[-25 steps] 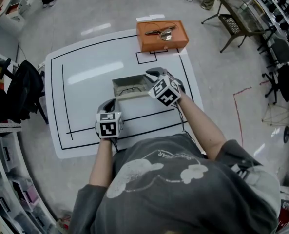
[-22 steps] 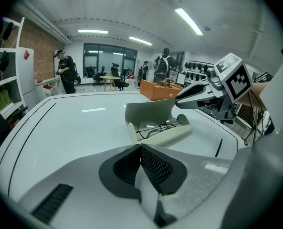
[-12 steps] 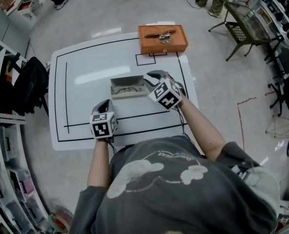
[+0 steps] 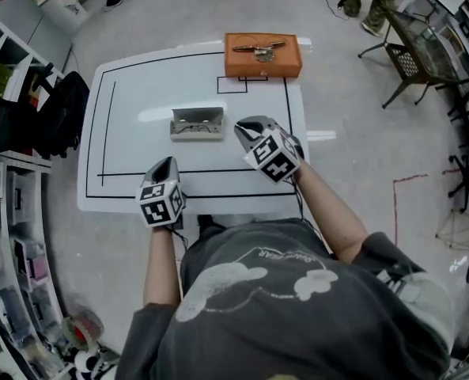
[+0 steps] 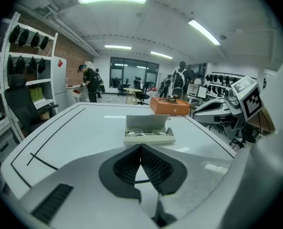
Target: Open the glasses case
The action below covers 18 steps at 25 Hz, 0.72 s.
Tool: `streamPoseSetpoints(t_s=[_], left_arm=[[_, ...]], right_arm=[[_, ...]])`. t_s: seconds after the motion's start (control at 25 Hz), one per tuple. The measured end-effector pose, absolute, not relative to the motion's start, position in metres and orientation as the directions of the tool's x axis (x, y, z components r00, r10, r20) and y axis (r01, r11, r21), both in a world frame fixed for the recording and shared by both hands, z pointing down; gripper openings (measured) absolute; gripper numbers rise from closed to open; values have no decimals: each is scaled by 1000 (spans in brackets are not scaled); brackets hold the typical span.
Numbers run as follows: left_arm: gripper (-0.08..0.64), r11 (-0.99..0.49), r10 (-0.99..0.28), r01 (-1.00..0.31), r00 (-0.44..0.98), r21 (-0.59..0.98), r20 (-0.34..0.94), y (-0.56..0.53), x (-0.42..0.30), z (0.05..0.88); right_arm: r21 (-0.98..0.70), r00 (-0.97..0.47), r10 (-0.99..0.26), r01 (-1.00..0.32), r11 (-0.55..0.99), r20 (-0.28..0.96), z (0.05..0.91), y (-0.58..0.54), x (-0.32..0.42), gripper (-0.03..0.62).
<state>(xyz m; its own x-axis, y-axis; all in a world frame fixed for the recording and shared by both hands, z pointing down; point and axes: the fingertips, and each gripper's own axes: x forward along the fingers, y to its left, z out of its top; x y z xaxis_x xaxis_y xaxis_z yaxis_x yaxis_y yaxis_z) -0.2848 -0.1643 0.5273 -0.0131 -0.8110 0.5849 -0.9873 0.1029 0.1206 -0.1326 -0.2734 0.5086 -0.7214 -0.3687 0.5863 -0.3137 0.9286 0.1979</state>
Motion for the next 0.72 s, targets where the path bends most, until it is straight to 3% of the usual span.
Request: streamPoseSetpoints(t_s=[0.32,0.72], left_arm=[[2,231,-826,-963,-118,140,551,-116,-232,510],[2,335,-809,-931,-205,144,551,-56,-195,506]], right_arm=[[148,-797,-321,-287,947,511,496,-246,-89,0],[84,-831,-174,-153,985,528,513,-204,-86,0]])
